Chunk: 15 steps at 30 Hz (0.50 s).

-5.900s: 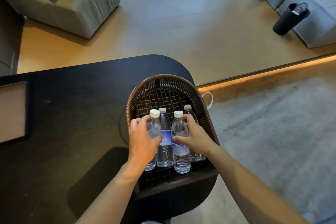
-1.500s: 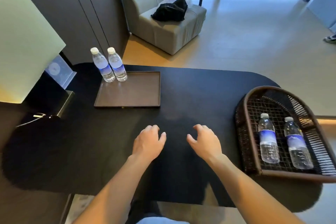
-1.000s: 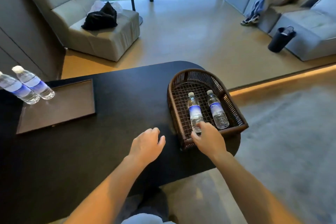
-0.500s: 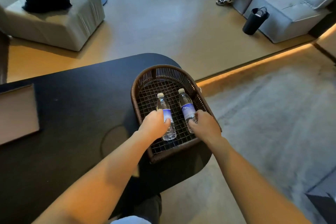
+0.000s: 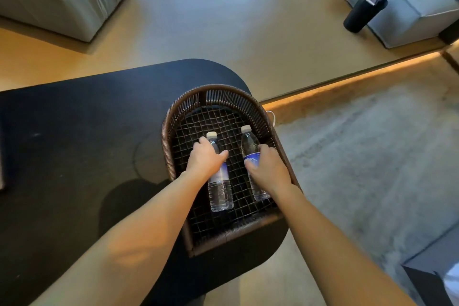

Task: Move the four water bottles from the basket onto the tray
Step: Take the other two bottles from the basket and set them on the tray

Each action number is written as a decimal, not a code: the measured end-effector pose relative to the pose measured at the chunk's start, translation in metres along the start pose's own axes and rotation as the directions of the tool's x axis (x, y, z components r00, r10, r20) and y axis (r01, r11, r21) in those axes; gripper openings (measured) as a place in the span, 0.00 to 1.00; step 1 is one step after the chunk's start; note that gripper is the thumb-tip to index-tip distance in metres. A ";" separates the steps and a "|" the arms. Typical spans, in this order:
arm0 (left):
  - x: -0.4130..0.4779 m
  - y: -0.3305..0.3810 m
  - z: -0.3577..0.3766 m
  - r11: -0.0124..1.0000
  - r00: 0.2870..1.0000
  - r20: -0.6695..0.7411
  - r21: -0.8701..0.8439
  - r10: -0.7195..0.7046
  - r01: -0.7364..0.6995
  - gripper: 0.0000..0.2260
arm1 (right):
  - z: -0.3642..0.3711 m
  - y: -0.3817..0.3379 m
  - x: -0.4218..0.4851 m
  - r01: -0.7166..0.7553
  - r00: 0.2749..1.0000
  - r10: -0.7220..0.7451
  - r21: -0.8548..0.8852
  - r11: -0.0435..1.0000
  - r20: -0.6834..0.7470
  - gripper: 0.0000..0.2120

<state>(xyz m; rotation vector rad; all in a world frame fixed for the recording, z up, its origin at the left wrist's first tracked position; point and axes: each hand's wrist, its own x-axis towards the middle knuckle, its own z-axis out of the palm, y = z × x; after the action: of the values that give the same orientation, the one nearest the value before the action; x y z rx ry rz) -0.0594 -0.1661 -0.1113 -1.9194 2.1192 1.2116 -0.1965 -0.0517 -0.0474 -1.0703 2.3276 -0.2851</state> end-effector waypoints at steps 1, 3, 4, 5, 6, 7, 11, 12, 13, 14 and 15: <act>0.001 -0.002 -0.001 0.999 1.000 0.009 -0.041 -0.026 0.027 0.34 | 0.004 -0.002 0.004 -0.006 1.000 0.006 0.009 1.000 0.003 0.25; 0.002 -0.005 -0.002 0.990 0.997 0.024 -0.119 -0.070 0.072 0.33 | 0.012 -0.005 0.009 -0.015 1.000 0.015 -0.023 1.000 -0.002 0.31; 0.001 -0.006 -0.003 0.985 0.996 0.028 -0.148 -0.081 0.084 0.31 | 0.016 -0.007 0.011 -0.019 1.000 0.017 -0.066 0.998 -0.022 0.32; 0.000 -0.007 -0.003 0.981 0.996 0.030 -0.173 -0.087 0.091 0.30 | 0.019 -0.009 0.012 -0.022 0.999 0.016 -0.109 0.994 -0.052 0.32; 0.000 -0.008 -0.004 0.975 0.995 0.030 -0.199 -0.091 0.096 0.28 | 0.022 -0.011 0.015 -0.024 0.997 0.012 -0.138 0.990 -0.081 0.31; -0.001 -0.009 -0.004 0.968 0.995 0.029 -0.231 -0.092 0.096 0.26 | 0.025 -0.013 0.018 -0.027 0.995 0.012 -0.149 0.988 -0.101 0.30; -0.009 -0.011 -0.007 0.928 0.996 0.022 -0.361 -0.086 0.088 0.27 | 0.031 -0.018 0.037 -0.074 0.997 0.074 -0.096 0.993 -0.008 0.28; -0.012 -0.013 -0.009 0.916 0.996 0.008 -0.392 -0.087 0.083 0.28 | 0.032 -0.019 0.044 -0.089 0.995 0.092 -0.064 0.994 0.049 0.28; -0.016 -0.015 -0.010 0.903 0.996 -0.013 -0.424 -0.083 0.070 0.27 | 0.033 -0.020 0.050 -0.099 0.989 0.101 -0.025 0.995 0.106 0.28; -0.021 -0.017 -0.012 0.890 0.997 -0.035 -0.453 -0.075 0.051 0.26 | 0.034 -0.020 0.055 -0.100 0.984 0.098 0.011 0.995 0.151 0.27; -0.027 -0.019 -0.013 0.880 0.997 -0.054 -0.474 -0.063 0.030 0.25 | 0.033 -0.020 0.060 -0.097 0.980 0.089 0.041 0.994 0.176 0.26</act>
<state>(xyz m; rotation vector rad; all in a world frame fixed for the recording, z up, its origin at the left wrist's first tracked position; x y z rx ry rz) -0.0306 -0.1496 -0.0983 -2.1982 1.9180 1.8160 -0.1962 -0.1090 -0.0904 -0.9211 2.1957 -0.2035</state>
